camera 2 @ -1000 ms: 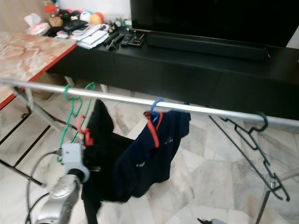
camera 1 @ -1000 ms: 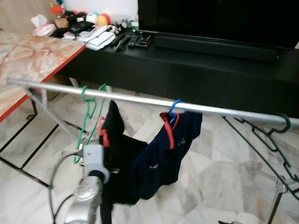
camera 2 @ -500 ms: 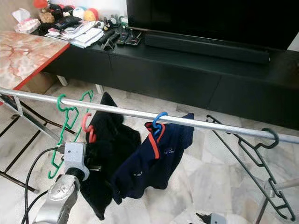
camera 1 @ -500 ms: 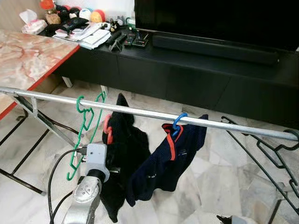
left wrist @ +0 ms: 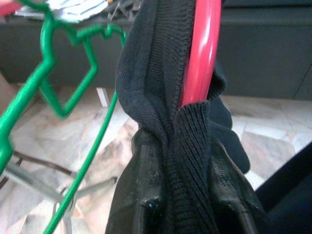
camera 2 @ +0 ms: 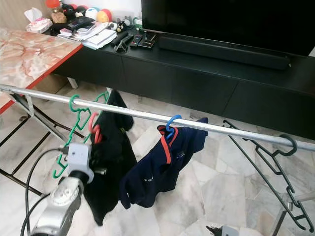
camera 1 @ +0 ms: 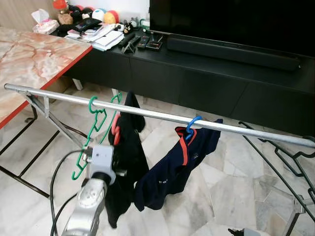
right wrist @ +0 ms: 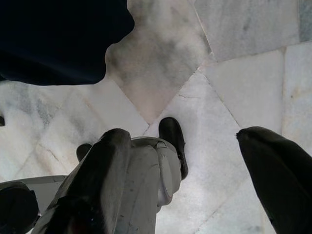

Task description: Hang hanger

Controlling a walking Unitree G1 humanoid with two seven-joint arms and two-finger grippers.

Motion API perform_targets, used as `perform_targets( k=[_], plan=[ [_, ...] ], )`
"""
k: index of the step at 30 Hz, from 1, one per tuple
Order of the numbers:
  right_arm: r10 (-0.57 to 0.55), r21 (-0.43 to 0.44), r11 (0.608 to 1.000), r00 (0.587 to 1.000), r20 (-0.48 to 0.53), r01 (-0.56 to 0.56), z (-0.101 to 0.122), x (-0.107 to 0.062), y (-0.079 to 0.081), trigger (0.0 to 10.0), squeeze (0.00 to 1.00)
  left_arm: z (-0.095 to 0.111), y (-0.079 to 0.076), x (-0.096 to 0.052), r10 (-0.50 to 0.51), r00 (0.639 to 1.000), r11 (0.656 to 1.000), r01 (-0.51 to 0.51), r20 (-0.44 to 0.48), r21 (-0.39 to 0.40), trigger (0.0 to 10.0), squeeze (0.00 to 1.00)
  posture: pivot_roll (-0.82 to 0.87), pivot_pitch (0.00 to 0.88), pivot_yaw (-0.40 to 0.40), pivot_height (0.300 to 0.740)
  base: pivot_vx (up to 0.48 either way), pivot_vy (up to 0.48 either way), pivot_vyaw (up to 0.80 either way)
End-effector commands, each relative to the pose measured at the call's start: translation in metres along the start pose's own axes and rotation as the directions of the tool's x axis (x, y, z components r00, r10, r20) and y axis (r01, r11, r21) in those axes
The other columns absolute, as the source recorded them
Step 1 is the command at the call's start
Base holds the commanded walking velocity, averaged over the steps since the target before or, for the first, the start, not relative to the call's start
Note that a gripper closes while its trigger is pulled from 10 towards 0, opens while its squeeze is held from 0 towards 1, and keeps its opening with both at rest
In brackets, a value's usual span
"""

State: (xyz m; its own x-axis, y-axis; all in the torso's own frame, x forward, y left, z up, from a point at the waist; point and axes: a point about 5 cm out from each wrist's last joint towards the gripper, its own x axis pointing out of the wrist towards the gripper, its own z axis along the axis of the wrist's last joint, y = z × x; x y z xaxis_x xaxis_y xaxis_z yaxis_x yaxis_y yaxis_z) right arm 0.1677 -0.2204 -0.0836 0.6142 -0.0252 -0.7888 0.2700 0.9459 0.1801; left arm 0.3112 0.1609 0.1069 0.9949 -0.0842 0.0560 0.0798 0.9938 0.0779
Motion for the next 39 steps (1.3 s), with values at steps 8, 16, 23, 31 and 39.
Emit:
perform_targets(
  k=[8, 16, 23, 31, 39],
  plan=[
    [-0.01, -0.005, 1.0, 0.999, -0.033, 0.009, -0.008, -0.003, -0.005, 10.0, 0.0, 0.004, 0.006, 0.01, 0.028, 0.999, 1.0, -0.028, -0.02, 0.007, 10.0, 0.0, -0.06, 0.203, -0.018, 0.74, 0.0, 0.0, 0.0],
    [-0.004, -0.022, 1.0, 0.999, -0.04, 0.003, -0.008, -0.002, -0.004, 10.0, 0.0, -0.003, 0.009, 0.022, 0.048, 0.981, 0.996, -0.06, -0.189, -0.06, 10.0, 0.0, -0.05, 0.204, -0.021, 0.74, 0.0, 0.0, 0.0],
    [-0.002, -0.024, 1.0, 0.999, -0.044, 0.001, -0.009, -0.002, -0.004, 10.0, 0.0, -0.012, 0.008, 0.023, 0.041, 0.969, 0.997, -0.055, -0.245, -0.054, 10.0, 0.0, -0.05, 0.202, -0.022, 0.74, 0.0, 0.0, 0.0],
    [-0.001, -0.028, 1.0, 0.999, -0.046, 0.0, -0.01, -0.003, -0.004, 10.0, 0.0, -0.031, 0.001, 0.013, 0.009, 0.934, 0.999, -0.019, -0.358, -0.026, 10.0, 0.0, -0.05, 0.185, -0.016, 0.74, 0.0, 0.0, 0.0],
    [-0.002, -0.03, 1.0, 0.999, -0.045, 0.001, -0.011, -0.003, -0.004, 10.0, 0.0, -0.007, 0.0, -0.002, -0.046, 0.991, 0.999, 0.049, -0.124, 0.018, 10.0, 0.0, -0.05, 0.167, -0.01, 0.74, 0.0, 0.0, 0.0]
  ],
)
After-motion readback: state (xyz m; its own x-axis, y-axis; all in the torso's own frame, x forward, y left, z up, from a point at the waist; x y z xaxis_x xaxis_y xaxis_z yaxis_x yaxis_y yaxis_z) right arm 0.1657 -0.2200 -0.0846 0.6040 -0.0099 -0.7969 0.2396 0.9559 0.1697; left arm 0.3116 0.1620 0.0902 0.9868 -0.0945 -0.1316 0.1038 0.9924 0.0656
